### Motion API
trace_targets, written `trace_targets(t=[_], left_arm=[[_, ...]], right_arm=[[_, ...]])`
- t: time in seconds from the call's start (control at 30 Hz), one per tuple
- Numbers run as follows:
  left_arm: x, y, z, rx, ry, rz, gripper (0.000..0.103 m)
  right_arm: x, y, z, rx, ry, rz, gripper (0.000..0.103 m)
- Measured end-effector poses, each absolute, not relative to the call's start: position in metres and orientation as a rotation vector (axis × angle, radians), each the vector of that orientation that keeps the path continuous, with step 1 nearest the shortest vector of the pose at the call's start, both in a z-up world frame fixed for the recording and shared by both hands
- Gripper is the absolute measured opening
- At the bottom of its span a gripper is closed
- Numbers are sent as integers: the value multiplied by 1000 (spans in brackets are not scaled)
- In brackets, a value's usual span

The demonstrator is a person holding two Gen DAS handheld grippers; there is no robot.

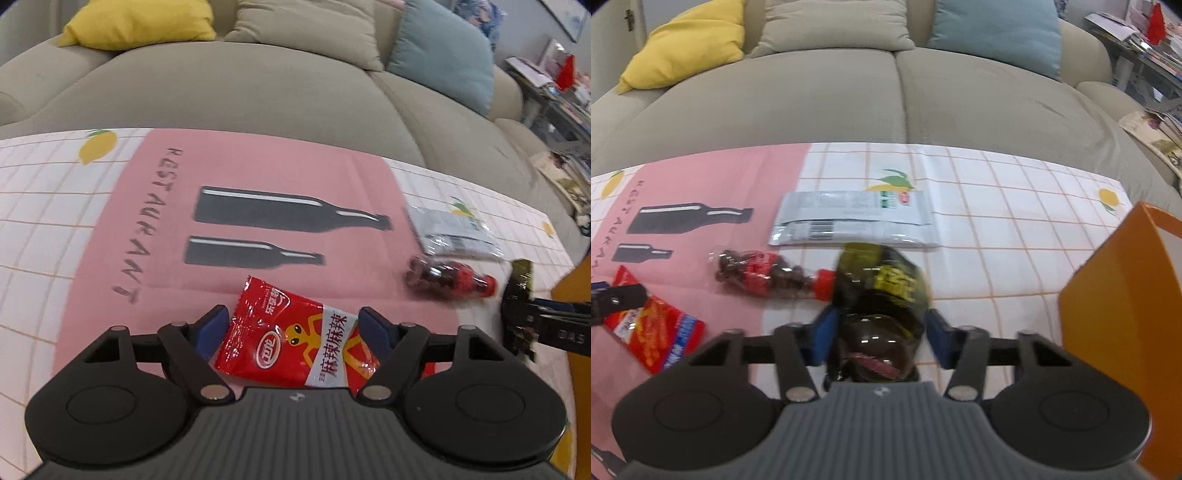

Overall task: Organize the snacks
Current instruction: 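Grasp the red spicy-strip bag with the left gripper while the right grasps the black snack bag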

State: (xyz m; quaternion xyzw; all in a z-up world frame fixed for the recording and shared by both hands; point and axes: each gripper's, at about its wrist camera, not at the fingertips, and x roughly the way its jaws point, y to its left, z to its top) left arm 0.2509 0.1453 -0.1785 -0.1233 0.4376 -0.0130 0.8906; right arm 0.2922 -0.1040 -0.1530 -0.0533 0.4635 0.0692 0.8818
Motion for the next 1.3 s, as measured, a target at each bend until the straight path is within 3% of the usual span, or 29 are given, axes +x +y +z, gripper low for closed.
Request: trace_targets(t=[0.13,0.37,0.8,0.97,1.03,1.07,1.13,1.2,1.23,1.3], left_arm=[[238,124,-180,-182,901,-99,80],[205,88,-178,-126,916,-246,79],[145,61,-174,-358,993,-320,70],[158,60,-164,-232,973,-253,79],[167,60,-158,-167,958,-261,84],[172,59,-156,-138,952,-271,87],[185,57,-152,-74,956,-293,88],[193,52,-150,-6,959,-332,89],[197,49,-150,27,962,-354,89],[205,45,-153,82,982,-387,89]], right_arm=[[280,-97,-153,-114,957,181,41],[232,-99,-149,-99,960,263,37],[144,-124,-146,-79,968,330,37],[147,-137,-144,-59,980,302,32],[153,-140,-142,-57,973,295,15],[157,-140,-140,-62,970,291,15],[166,-139,-139,-82,965,276,19],[175,-139,-139,-76,982,258,38],[177,-140,-137,-62,982,249,56],[177,-143,-134,-37,974,239,62]])
